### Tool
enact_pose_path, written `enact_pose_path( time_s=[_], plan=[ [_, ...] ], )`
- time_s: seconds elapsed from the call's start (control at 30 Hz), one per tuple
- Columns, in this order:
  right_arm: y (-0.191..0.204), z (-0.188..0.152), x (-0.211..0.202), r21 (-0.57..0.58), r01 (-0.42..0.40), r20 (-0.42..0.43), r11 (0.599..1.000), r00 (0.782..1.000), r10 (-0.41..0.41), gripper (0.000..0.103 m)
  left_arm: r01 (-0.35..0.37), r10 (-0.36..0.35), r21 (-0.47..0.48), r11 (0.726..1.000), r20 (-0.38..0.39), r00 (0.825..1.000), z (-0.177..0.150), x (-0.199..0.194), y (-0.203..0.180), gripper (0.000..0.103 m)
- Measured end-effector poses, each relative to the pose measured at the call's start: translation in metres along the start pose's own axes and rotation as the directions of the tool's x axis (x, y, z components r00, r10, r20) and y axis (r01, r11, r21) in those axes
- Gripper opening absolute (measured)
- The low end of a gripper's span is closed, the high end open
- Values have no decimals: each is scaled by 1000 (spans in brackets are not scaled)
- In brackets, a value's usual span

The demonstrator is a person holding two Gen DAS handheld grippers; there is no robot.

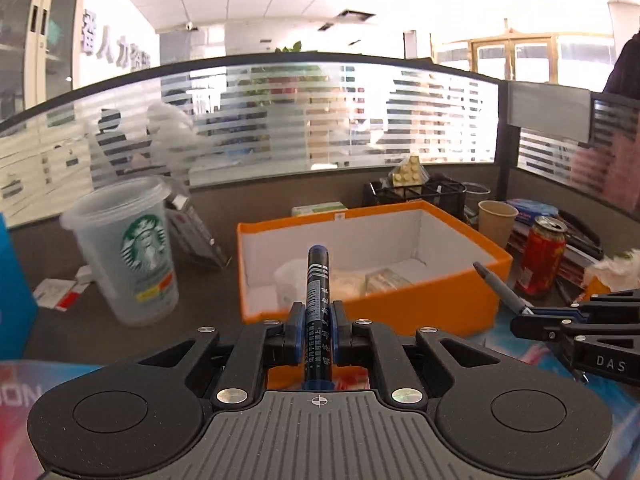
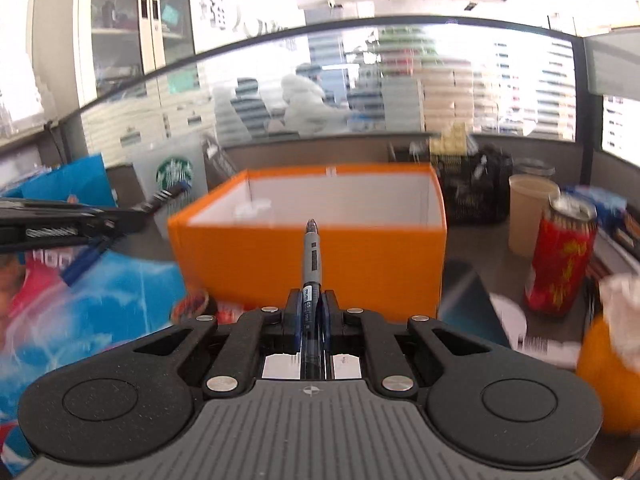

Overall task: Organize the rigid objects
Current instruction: 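Carry both markers upright over the orange box with both tools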

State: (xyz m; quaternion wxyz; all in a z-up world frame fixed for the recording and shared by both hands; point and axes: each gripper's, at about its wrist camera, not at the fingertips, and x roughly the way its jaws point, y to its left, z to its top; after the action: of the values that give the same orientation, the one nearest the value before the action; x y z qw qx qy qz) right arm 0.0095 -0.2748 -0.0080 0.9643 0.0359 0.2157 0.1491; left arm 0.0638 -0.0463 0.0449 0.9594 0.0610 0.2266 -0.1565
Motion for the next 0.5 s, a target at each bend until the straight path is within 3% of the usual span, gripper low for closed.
enact_pose_path(
  time_s=[0.23,0.5],
  plan=[
    [-16,49,29,-4,-13,27,1000,1000,13,9,31,-31,-8,999,-55,998,42,52,-12,11],
    [-53,88,70,82,-38,23,996,999,36,9,4,-3,11,1000,-110,994,53,101,-20,11]
  ],
)
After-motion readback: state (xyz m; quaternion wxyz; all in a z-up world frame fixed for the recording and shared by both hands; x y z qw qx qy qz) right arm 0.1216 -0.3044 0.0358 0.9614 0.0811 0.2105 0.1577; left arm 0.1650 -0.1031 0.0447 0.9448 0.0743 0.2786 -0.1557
